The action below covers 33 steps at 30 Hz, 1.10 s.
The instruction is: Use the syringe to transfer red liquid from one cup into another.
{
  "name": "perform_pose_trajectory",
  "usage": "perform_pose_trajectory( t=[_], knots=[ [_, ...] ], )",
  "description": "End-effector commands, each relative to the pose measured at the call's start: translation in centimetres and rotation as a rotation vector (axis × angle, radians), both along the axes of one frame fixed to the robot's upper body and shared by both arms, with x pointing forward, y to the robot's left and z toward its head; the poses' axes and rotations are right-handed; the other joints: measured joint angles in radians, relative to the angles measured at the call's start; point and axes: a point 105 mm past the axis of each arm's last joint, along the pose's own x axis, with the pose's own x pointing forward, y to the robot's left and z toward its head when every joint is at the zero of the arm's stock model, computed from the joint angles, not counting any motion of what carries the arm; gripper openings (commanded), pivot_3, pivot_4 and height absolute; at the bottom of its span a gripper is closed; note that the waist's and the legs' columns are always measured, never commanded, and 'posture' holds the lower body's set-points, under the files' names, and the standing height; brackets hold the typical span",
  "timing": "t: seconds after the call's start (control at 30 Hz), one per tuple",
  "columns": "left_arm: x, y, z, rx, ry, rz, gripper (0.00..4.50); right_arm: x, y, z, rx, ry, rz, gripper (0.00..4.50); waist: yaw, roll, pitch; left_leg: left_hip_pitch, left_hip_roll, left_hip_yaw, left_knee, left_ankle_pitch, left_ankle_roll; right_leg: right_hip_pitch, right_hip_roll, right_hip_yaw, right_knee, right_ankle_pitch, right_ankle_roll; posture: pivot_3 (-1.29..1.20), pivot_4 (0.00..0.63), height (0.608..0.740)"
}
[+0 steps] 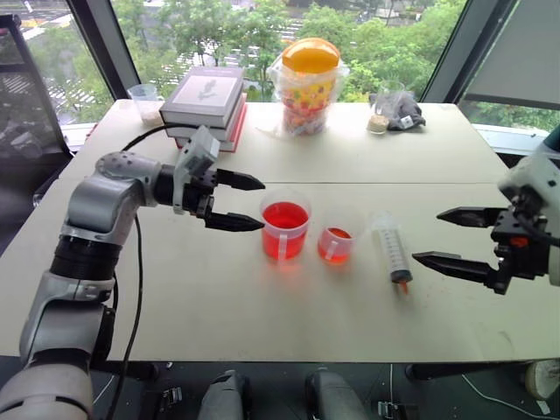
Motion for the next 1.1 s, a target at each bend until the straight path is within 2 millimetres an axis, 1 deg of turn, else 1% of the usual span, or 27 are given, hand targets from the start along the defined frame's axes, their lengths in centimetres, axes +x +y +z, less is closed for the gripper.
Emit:
perform_pose_trajectory(
  t=[0.03,0.2,0.43,0.63,0.77,0.9,0.97,1.1],
  knots=[
    [-0.3,-0.1,1.4,-0.034,-0.040,-0.007,4.50,-0.1,-0.1,0.8,-0.003,-0.032,-0.008,4.38,0.000,0.000,0.000,0.000,0.000,0.000,0.000,0.000,0.000,0.000,0.000,0.000,0.000,0.000,0.000,0.00,0.150,0.740],
    [-0.6,-0.5,1.7,-0.053,-0.048,-0.020,4.50,-0.1,-0.5,0.4,0.009,-0.021,-0.030,4.38,0.000,0.000,0.000,0.000,0.000,0.000,0.000,0.000,0.000,0.000,0.000,0.000,0.000,0.000,0.000,0.00,0.150,0.740],
    [-0.4,-1.3,2.0,-0.078,-0.061,-0.029,4.50,-0.3,-0.9,0.4,0.026,-0.017,-0.060,4.38,0.000,0.000,0.000,0.000,0.000,0.000,0.000,0.000,0.000,0.000,0.000,0.000,0.000,0.000,0.000,0.00,0.150,0.740],
    [-0.2,-1.1,1.9,-0.081,-0.061,-0.029,4.50,0.1,-1.3,0.8,0.048,-0.026,-0.091,4.38,0.000,0.000,0.000,0.000,0.000,0.000,0.000,0.000,0.000,0.000,0.000,0.000,0.000,0.000,0.000,0.00,0.150,0.740],
    [-0.3,-1.5,1.8,-0.085,-0.055,-0.043,4.50,0.9,-1.9,0.8,0.069,0.006,-0.143,4.38,0.000,0.000,0.000,0.000,0.000,0.000,0.000,0.000,0.000,0.000,0.000,0.000,0.000,0.000,0.000,0.00,0.150,0.740],
    [0.0,-1.7,1.7,-0.077,-0.064,-0.055,4.50,2.1,-2.7,1.0,0.125,0.070,-0.206,4.38,-0.002,0.000,0.000,0.000,0.000,0.000,0.000,0.000,0.000,0.000,0.000,0.000,0.000,0.000,0.000,0.00,0.150,0.740],
    [0.0,-1.7,1.6,-0.078,-0.064,-0.058,4.50,2.7,-2.9,0.5,0.132,0.131,-0.236,4.38,-0.003,0.000,0.000,0.000,0.000,0.000,0.000,0.000,0.000,0.000,0.000,0.000,0.000,0.000,0.000,0.00,0.150,0.740],
    [0.0,-1.7,1.3,-0.084,-0.066,-0.056,4.50,4.7,-3.2,-0.3,0.197,0.242,-0.292,4.38,-0.005,0.000,0.000,0.000,0.000,0.001,0.000,0.000,0.000,-0.001,0.000,0.001,0.000,0.000,-0.001,0.00,0.150,0.740]
  ],
)
